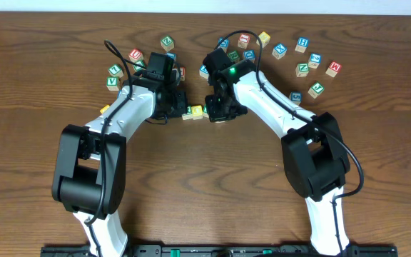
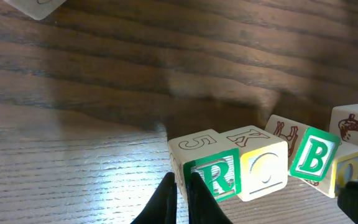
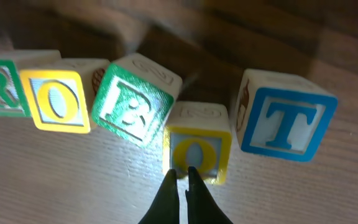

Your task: Spell out ROBOT

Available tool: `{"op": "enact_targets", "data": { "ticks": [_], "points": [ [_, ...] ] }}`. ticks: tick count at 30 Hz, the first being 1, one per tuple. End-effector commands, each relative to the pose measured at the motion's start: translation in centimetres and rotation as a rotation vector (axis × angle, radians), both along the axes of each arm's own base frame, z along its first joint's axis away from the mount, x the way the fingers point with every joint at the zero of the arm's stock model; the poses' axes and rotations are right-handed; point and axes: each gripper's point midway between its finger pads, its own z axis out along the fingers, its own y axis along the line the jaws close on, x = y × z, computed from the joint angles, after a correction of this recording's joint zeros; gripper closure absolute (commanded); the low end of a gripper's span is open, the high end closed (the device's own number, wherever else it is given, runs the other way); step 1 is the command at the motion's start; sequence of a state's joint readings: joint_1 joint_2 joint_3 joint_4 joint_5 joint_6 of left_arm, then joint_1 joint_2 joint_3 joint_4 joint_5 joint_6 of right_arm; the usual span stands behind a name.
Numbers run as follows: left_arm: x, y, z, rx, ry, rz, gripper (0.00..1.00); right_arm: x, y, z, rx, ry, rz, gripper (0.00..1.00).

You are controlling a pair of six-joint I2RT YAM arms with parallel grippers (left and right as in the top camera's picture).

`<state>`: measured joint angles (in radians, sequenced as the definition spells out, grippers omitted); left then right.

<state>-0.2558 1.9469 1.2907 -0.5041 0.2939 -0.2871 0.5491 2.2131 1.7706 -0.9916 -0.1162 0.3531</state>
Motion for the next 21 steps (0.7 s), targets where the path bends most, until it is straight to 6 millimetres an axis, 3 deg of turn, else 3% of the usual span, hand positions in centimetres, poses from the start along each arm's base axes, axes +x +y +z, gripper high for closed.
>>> {"op": "enact_targets", "data": {
  "ticks": [1, 14, 21],
  "points": [
    [-1.1, 0.0, -1.7, 0.006, 0.051, -0.007, 0.91, -0.3, 0.0, -0.5, -0.019, -0.004, -0.009, 0.98],
    [-1.0, 0.1, -1.7, 0.011, 0.048, -0.006, 0.92, 0.8, -0.1, -0.5, -0.031, -0.055, -0.027, 0.95],
    [0.4, 0.7, 1.3, 0.048, -0.046, 0.000, 0.92, 0.8, -0.2, -0.7, -0.030, -0.055, -0.034, 0.95]
  ]
}}
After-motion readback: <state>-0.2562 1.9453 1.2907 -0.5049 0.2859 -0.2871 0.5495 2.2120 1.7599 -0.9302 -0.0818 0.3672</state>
